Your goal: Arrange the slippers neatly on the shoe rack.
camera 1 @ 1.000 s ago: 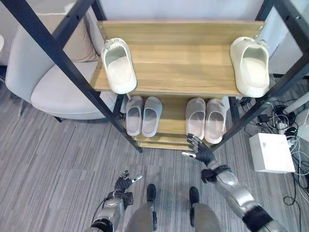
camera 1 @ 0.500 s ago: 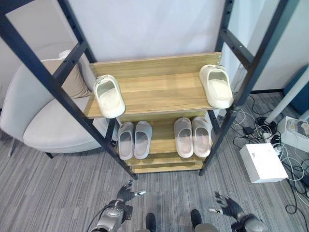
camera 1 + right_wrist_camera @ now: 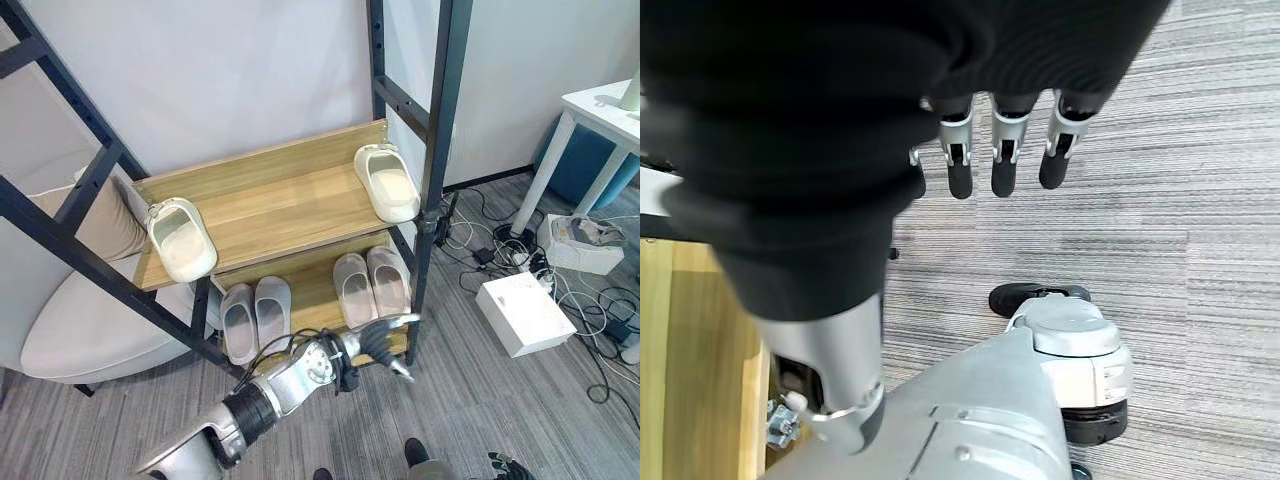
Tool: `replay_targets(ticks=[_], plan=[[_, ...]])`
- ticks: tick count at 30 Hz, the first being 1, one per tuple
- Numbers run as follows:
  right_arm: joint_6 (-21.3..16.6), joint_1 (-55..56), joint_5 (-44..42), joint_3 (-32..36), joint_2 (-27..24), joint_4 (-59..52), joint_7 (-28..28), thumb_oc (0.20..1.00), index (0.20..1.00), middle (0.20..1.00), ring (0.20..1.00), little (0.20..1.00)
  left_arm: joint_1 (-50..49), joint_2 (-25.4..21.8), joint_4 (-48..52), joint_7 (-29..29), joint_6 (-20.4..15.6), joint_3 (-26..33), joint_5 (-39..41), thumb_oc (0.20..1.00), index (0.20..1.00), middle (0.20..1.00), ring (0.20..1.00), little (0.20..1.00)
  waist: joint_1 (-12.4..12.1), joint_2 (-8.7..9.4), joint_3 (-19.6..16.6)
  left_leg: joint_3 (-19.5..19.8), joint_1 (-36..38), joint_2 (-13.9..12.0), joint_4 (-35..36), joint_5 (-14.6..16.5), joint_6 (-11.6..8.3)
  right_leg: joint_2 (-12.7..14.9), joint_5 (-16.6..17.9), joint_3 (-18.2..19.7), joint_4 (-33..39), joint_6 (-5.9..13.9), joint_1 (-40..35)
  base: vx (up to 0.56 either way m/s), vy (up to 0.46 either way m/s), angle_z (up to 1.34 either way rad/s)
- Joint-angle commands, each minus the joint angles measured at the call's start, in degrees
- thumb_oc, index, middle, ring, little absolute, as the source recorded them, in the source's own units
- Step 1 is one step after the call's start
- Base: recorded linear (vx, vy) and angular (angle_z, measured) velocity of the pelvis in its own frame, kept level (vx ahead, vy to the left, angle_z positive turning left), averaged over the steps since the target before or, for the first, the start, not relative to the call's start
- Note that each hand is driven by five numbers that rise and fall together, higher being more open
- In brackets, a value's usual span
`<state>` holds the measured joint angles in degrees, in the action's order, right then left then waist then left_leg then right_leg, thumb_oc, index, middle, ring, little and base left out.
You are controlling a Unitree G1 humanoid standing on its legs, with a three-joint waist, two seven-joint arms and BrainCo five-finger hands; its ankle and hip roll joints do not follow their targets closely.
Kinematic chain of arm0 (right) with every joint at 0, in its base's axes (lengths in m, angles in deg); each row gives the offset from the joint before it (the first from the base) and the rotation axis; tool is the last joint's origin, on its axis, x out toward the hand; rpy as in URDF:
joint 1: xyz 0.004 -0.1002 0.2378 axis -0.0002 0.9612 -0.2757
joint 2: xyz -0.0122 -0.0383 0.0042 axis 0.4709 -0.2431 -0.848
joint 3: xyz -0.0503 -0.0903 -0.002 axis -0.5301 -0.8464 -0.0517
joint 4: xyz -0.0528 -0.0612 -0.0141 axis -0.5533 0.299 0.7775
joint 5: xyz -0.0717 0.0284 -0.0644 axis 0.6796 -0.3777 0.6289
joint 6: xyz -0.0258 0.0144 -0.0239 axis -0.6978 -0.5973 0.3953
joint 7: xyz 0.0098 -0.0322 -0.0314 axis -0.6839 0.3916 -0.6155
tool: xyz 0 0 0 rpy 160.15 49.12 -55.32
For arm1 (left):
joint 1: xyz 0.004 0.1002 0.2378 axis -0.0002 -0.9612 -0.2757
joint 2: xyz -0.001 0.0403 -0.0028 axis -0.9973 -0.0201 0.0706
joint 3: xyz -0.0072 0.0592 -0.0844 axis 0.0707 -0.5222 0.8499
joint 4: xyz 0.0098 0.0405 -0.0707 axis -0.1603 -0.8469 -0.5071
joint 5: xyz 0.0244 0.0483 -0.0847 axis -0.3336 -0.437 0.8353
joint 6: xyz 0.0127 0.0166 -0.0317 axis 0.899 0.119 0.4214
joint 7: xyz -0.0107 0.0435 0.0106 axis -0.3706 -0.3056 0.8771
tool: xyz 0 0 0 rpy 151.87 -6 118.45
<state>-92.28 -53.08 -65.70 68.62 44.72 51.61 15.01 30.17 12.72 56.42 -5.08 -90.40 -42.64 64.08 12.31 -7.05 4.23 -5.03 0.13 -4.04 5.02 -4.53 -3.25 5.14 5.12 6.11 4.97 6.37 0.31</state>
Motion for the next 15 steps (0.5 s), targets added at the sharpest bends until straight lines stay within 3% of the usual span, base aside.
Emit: replay_targets(ticks=[1,4,8,9,11,15], plan=[[-1.92,-1.47,0.46,1.95,1.79,-0.87,-0.47,1.0,1.0,1.0,1.0,1.0,4.49,-5.22,9.03,3.01,-3.11,3.41,13.78,1.0,1.0,1.0,1.0,1.0,-0.43,2.59,1.82,-0.65,2.3,1.26,-0.89,1.88,-1.29,-0.82,-5.69,-1.78,-2.7,0.13,-0.84,-0.02,-0.03,0.0],[-1.85,-1.34,0.52,1.57,2.12,-1.29,-0.04,1.0,1.0,1.0,1.0,1.0,4.19,-6.54,15.64,4.23,-2.7,5.54,20.91,1.0,1.0,1.0,1.0,1.0,-0.71,2.58,1.75,-0.45,2.68,1.28,-0.71,2.22,-1.39,-0.7,-6.3,-2.1,-2.56,0.08,-1.43,0.04,-0.027,0.05],[-2.02,-0.98,0.18,0.49,3.07,-1.92,0.46,1.0,1.0,1.0,1.0,1.0,2.84,-6.85,23.93,1.55,-4.39,12.53,26.41,1.0,1.0,1.0,1.0,1.0,-1.51,2.63,1.9,0.35,2.99,1.41,-0.67,2.19,-1.6,-0.62,-6.82,-2.77,-2.5,-0.28,-2.42,0.01,-0.04,0.16],[-3.01,-0.9,-0.69,0.28,3.54,-4.01,0.31,1.0,1.0,1.0,1.0,1.0,1.66,-6.04,27.08,0.08,-4.55,16.79,28.73,1.0,1.0,1.0,1.0,1.0,-2.19,2.66,2.01,0.58,2.6,1.33,-0.73,1.75,-1.75,-0.74,-6.59,-3.03,-2.61,-0.57,-2.19,0.0,-0.042,0.08],[-2.77,-1.05,-0.91,-0.33,4.18,-3.78,0.09,1.0,1.0,1.0,1.0,1.0,1.02,-5.94,27.69,-1.61,-5.65,18.09,27.62,1.0,1.0,1.0,1.0,1.0,-2.37,2.64,2.03,0.84,3.12,1.46,-0.6,2.21,-1.76,-0.67,-7.14,-3.23,-2.41,-0.6,-2.89,0.03,-0.032,0.04],[-2.28,-2.87,-1.95,-1.74,4.22,-2.38,-0.72,1.0,1.0,1.0,1.0,1.0,8.47,-6.7,22.62,-12.37,-7.44,24.82,17.75,1.0,1.0,1.0,1.0,1.0,-2.69,2.4,1.63,1.29,3.31,1.48,-0.51,2.25,-1.95,-0.61,-7.29,-3.72,-1.86,-0.82,-3.73,0.02,-0.036,0.1]])
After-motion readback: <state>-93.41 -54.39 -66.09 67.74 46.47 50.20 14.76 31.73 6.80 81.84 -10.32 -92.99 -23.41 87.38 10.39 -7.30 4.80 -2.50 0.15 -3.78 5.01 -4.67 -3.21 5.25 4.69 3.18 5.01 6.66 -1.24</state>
